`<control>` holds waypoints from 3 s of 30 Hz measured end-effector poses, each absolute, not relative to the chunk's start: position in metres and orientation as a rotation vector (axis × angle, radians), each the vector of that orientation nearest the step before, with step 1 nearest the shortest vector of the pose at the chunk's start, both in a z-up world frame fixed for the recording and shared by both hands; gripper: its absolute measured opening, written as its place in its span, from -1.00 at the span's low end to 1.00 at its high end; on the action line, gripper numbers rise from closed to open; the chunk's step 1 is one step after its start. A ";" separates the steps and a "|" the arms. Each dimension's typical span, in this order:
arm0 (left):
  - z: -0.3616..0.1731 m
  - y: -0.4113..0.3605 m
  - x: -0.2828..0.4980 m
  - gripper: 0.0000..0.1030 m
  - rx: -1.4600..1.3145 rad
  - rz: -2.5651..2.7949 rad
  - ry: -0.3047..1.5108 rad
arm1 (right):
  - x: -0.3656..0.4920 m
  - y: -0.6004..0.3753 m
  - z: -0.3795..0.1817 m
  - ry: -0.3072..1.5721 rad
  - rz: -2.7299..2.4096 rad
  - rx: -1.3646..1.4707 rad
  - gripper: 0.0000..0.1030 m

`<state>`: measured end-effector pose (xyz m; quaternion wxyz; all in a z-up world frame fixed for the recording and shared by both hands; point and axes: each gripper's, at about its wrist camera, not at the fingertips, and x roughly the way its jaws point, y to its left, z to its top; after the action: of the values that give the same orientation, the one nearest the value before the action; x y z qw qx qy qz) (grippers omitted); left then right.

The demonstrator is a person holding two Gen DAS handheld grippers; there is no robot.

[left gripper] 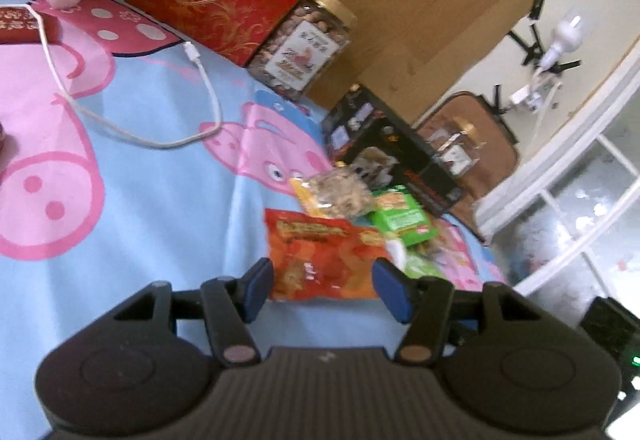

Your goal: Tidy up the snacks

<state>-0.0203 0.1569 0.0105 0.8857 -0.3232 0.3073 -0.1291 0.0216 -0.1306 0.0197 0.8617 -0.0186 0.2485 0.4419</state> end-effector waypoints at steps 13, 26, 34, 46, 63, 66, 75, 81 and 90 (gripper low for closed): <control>0.026 0.122 -0.032 0.09 -0.602 -0.454 0.638 | 0.063 -0.083 0.008 0.511 0.933 -0.401 0.32; 0.015 0.083 -0.012 0.09 -0.552 -0.539 0.734 | 0.010 -0.174 -0.001 0.526 0.866 -0.218 -0.01; 0.008 0.032 0.009 0.05 -0.481 -0.614 0.820 | -0.006 -0.189 -0.010 0.505 0.829 -0.198 0.02; 0.058 0.037 0.024 0.03 -0.389 -0.576 0.695 | 0.020 -0.184 0.025 0.444 0.833 -0.066 -0.12; 0.088 0.017 0.199 0.12 -0.374 -0.262 0.616 | 0.188 -0.138 0.056 0.391 0.599 -0.086 -0.05; 0.086 0.023 0.192 0.12 -0.386 -0.264 0.618 | 0.178 -0.153 0.055 0.386 0.605 -0.045 -0.05; 0.068 0.048 0.102 0.18 -0.450 -0.387 0.577 | 0.128 -0.197 0.037 0.501 0.723 0.112 -0.08; 0.037 0.069 0.057 0.18 -0.536 -0.350 0.634 | 0.141 -0.170 0.022 0.611 0.731 0.093 -0.37; 0.026 0.095 0.034 0.18 -0.572 -0.315 0.649 | 0.103 -0.177 0.015 0.666 0.761 0.189 -0.77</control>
<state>0.0343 0.0949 0.0256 0.8958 -0.2762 0.3131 -0.1522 0.1028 -0.1772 0.0145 0.8705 0.0905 0.3187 0.3639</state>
